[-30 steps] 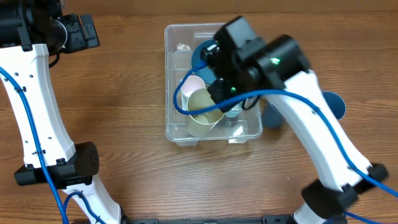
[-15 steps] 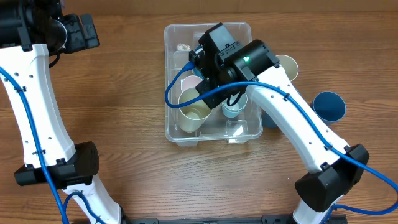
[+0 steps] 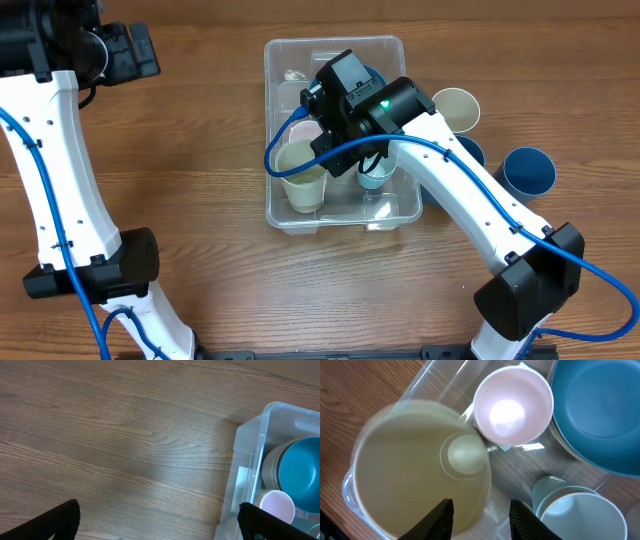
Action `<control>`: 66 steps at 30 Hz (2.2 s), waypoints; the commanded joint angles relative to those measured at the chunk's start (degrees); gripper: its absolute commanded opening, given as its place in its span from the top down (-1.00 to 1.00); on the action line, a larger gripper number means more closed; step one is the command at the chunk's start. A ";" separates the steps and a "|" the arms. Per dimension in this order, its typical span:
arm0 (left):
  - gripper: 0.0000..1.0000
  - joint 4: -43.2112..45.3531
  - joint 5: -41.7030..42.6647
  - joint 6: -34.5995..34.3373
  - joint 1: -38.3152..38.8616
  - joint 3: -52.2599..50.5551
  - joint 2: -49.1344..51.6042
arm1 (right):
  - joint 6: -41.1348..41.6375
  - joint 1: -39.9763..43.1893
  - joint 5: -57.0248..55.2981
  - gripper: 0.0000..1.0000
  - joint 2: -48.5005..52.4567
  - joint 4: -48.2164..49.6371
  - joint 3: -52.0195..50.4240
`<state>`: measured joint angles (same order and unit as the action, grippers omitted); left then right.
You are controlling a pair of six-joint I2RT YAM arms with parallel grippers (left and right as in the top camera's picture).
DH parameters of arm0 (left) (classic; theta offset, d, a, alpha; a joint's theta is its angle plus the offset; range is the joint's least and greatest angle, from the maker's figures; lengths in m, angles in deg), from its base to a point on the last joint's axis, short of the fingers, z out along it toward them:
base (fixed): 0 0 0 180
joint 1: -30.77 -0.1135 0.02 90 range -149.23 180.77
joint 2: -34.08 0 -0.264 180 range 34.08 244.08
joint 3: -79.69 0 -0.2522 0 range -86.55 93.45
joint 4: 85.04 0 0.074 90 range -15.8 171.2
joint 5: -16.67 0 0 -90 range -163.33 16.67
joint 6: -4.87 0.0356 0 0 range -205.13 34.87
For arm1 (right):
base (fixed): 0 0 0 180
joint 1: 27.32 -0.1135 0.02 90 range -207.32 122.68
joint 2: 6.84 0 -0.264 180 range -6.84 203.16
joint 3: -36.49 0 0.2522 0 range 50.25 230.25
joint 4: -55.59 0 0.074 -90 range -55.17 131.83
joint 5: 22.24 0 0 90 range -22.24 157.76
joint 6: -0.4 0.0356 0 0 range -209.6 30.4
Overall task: Pack container
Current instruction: 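Carry the cream tumbler into the bin and set it down, release, then move the right gripper to the second cream tumbler and grasp it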
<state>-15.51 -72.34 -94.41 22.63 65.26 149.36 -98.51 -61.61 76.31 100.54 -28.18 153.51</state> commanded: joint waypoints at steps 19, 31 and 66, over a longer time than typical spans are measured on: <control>-1.00 -0.09 -0.35 0.28 -0.09 -0.26 -1.79 | 17.05 16.11 -13.77 -0.22 -16.41 -2.45 11.67; -1.00 -0.09 -0.35 0.28 -0.09 -0.26 -1.79 | 14.93 40.09 2.84 -0.29 -1.88 -9.09 11.13; -1.00 -0.09 -0.35 0.28 -0.09 -0.26 -1.79 | 19.43 43.54 -0.74 0.92 8.28 -3.41 9.33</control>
<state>-15.51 -72.31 -94.41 22.63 65.26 149.36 -80.54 -19.36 76.57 110.35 -31.05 159.42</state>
